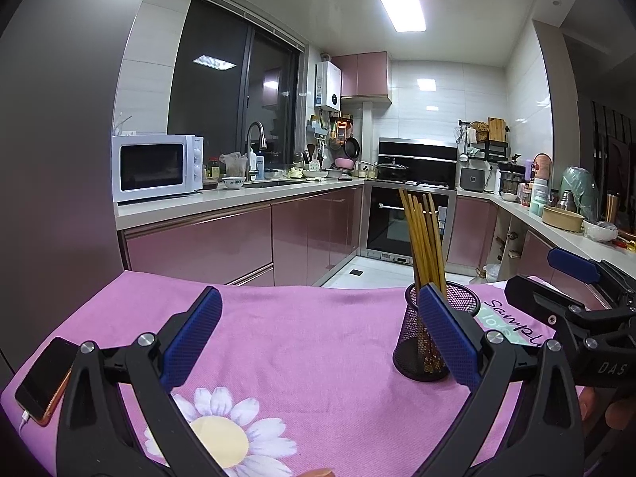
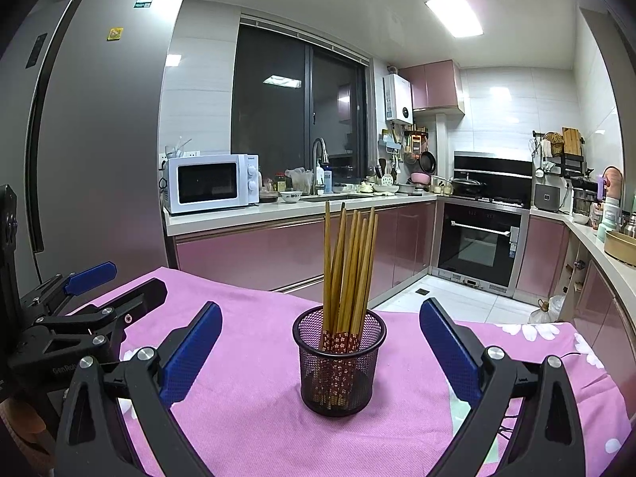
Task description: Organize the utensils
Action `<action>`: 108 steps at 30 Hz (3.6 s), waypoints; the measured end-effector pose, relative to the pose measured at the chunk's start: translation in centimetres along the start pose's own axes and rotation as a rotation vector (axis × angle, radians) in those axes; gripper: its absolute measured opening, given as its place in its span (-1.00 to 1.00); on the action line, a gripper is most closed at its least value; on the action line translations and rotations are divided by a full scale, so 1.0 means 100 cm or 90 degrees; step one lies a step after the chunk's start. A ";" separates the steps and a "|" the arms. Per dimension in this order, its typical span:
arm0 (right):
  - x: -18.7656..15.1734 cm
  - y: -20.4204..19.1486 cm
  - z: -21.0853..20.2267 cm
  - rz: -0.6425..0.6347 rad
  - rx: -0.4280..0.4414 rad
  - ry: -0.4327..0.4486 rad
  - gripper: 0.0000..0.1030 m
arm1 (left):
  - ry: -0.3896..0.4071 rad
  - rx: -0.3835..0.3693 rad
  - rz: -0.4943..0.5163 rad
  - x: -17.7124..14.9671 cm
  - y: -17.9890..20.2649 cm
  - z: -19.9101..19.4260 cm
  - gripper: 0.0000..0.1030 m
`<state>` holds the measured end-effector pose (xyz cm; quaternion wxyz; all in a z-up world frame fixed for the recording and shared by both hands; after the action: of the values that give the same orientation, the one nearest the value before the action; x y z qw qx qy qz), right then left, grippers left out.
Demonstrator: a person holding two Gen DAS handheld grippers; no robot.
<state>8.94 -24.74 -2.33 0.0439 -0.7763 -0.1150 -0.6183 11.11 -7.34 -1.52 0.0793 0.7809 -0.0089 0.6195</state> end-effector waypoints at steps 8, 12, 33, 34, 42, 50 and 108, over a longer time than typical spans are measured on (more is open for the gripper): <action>0.001 0.000 0.000 0.001 0.000 0.000 0.87 | -0.001 0.000 -0.001 0.000 0.000 0.000 0.89; 0.001 0.000 0.000 0.001 0.000 -0.001 0.87 | -0.002 -0.001 0.000 0.000 0.000 0.001 0.89; 0.001 -0.001 0.000 0.001 0.001 0.000 0.87 | -0.002 0.000 -0.001 0.001 0.000 0.001 0.89; 0.001 -0.001 0.000 0.002 0.001 0.000 0.87 | -0.003 0.000 -0.001 0.000 0.000 0.001 0.89; 0.002 -0.002 0.001 0.002 0.002 -0.001 0.87 | -0.004 -0.001 -0.001 0.000 0.000 0.001 0.89; 0.001 -0.002 0.001 0.003 0.001 0.000 0.87 | -0.003 -0.001 -0.001 0.001 0.000 0.001 0.89; 0.001 -0.005 0.003 0.007 0.002 0.000 0.87 | -0.006 0.001 -0.001 -0.001 -0.002 0.002 0.89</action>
<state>9.18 -24.20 -2.32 0.0484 -0.7769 -0.1120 -0.6176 11.32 -7.19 -1.73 0.0797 0.7838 -0.0081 0.6159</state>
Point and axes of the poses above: each gripper's, at about its wrist camera, not at the fingertips, and z roughly the way its jaws point, y to its right, x to its top, the point moved 10 cm from there along z, roughly the way its jaws point, and after that the axes turned 5 degrees about -z, right-handed, at the moved point
